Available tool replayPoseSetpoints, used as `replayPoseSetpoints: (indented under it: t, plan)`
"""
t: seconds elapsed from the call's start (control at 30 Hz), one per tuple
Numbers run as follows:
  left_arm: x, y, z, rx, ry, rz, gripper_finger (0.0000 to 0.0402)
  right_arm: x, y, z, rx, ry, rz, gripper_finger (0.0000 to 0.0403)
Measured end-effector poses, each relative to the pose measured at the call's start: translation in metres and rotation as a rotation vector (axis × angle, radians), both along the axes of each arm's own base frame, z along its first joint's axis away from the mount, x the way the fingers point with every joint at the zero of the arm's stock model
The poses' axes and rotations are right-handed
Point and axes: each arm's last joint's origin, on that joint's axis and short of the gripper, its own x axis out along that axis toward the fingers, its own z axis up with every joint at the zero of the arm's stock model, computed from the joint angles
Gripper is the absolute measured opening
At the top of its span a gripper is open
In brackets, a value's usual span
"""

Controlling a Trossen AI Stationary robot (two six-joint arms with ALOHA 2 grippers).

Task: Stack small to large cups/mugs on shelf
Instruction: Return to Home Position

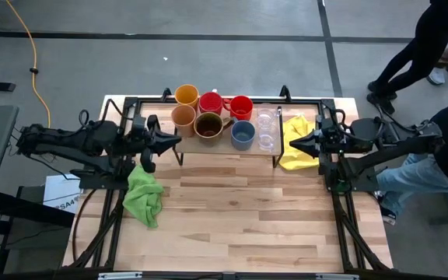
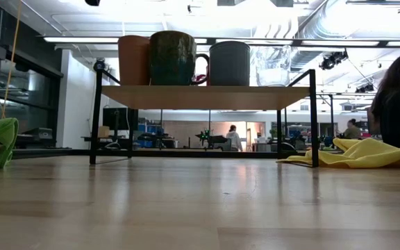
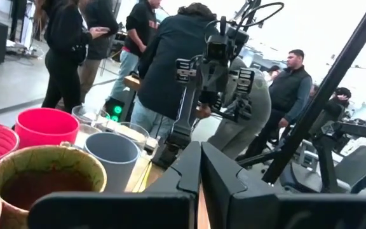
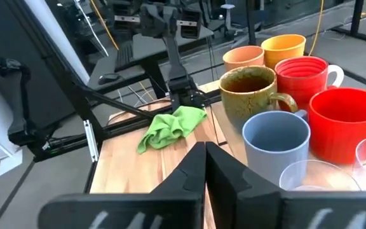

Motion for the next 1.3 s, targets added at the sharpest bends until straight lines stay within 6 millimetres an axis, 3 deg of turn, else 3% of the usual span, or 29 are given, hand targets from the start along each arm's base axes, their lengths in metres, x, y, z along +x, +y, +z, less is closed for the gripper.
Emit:
replayPoseSetpoints:
  t: [0.33,0.53,0.63,0.83,0.93,1.17,1.3]
  plan:
    - [-0.012,0.001,0.006,0.041,-0.037,0.011,0.0000,0.002,0.002,0.002,-0.004,-0.141,0.071,0.0000]
    - [-0.018,0.001,0.009,0.043,-0.052,0.011,0.0000,0.007,0.001,-0.047,0.033,-0.198,0.093,0.0000]
    - [-0.019,0.001,0.009,0.041,-0.053,0.023,0.0000,-0.007,-0.008,-0.068,0.098,-0.212,0.056,0.0000]
    - [-0.019,0.002,0.009,0.023,-0.055,0.042,0.0000,-0.056,-0.019,-0.076,0.113,-0.327,0.033,0.0000]
    - [-0.019,0.002,0.009,0.018,-0.056,0.042,0.0000,-0.066,-0.020,-0.090,0.120,-0.341,0.028,0.0000]
    - [-0.019,0.002,0.008,-0.004,-0.061,0.041,0.0000,-0.050,-0.020,-0.146,0.177,-0.430,0.008,0.0000]
    - [-0.019,0.002,0.008,-0.005,-0.058,0.043,0.0000,-0.043,-0.020,-0.167,0.202,-0.428,0.007,0.0000]
